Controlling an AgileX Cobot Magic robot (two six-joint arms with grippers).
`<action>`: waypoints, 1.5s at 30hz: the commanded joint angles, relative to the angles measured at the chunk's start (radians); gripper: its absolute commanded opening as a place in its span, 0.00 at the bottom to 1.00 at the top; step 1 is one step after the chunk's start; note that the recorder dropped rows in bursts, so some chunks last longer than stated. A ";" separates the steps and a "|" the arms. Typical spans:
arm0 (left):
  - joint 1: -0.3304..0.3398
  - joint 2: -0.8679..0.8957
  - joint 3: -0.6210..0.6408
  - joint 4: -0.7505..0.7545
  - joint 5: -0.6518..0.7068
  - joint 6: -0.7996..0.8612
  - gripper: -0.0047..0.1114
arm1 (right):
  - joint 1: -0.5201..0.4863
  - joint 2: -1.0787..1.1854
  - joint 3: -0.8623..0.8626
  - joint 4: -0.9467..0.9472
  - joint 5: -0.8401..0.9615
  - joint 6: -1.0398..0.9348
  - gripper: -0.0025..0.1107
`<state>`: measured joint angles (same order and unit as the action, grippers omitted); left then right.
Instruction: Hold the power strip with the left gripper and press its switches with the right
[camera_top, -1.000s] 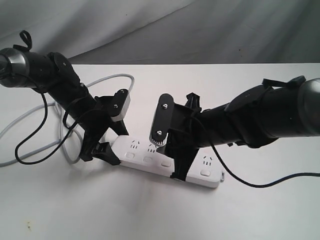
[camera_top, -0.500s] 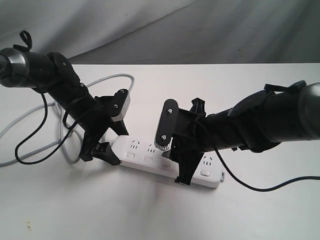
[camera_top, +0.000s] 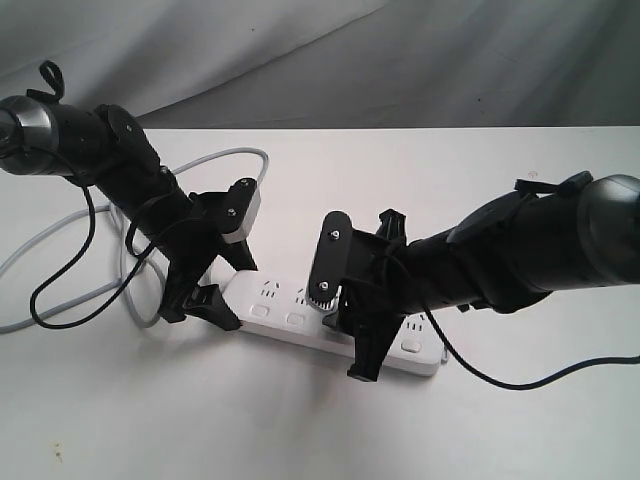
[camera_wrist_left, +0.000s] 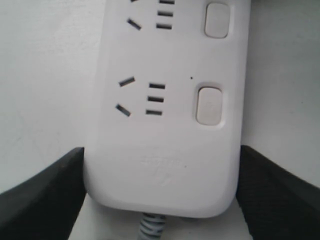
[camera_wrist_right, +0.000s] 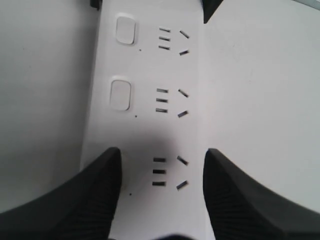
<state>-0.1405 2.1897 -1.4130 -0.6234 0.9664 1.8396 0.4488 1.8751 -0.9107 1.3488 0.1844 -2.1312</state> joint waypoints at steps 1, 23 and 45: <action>-0.004 -0.001 0.000 0.012 -0.003 -0.005 0.61 | 0.003 0.019 0.002 0.003 0.012 -0.007 0.45; -0.004 -0.001 0.000 0.012 -0.003 -0.005 0.61 | 0.001 0.086 0.019 -0.005 -0.004 -0.012 0.45; -0.004 -0.001 0.000 0.012 -0.003 -0.005 0.61 | -0.065 -0.123 0.082 -0.007 0.027 -0.012 0.45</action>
<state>-0.1405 2.1897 -1.4130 -0.6234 0.9664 1.8396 0.3904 1.7554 -0.8425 1.3508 0.2036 -2.1311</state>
